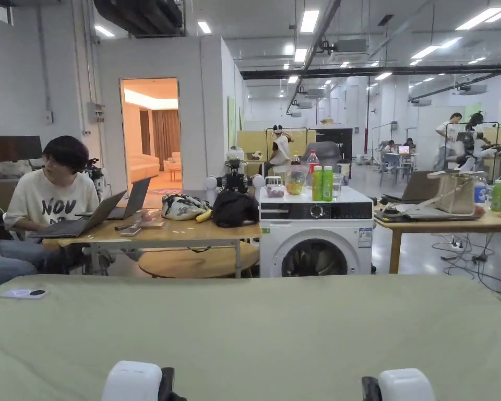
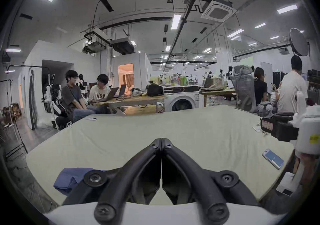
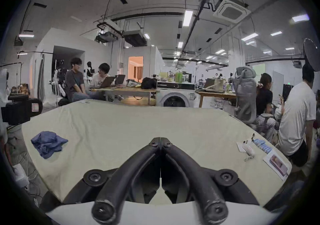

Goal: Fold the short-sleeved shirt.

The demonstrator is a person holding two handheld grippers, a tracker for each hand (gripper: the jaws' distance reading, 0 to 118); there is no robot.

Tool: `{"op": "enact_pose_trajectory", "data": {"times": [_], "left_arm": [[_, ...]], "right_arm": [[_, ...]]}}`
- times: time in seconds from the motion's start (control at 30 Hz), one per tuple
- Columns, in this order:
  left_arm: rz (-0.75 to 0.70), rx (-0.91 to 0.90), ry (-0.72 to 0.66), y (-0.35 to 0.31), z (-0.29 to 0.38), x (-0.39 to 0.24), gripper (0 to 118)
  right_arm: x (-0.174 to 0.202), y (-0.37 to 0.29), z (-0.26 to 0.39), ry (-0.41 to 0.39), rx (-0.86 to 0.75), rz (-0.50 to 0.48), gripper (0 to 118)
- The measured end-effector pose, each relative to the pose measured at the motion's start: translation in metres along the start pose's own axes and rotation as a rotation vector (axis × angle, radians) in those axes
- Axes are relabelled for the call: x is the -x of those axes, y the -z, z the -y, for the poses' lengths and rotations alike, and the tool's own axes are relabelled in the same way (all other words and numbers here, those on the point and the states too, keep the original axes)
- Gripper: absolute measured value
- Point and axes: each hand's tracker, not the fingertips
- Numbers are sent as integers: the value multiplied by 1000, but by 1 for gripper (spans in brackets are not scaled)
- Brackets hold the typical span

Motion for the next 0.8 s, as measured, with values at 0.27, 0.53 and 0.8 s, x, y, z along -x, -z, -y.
{"op": "enact_pose_trajectory", "data": {"times": [0.27, 0.53, 0.8], "left_arm": [[-12, 6, -39, 2, -5, 4, 0], [-36, 15, -59, 1, -2, 5, 0], [-19, 11, -95, -4, -4, 11, 22]], "right_arm": [[5, 1, -3, 18, 7, -23, 0], [3, -3, -5, 26, 7, -14, 2], [5, -6, -3, 23, 3, -22, 40]]}}
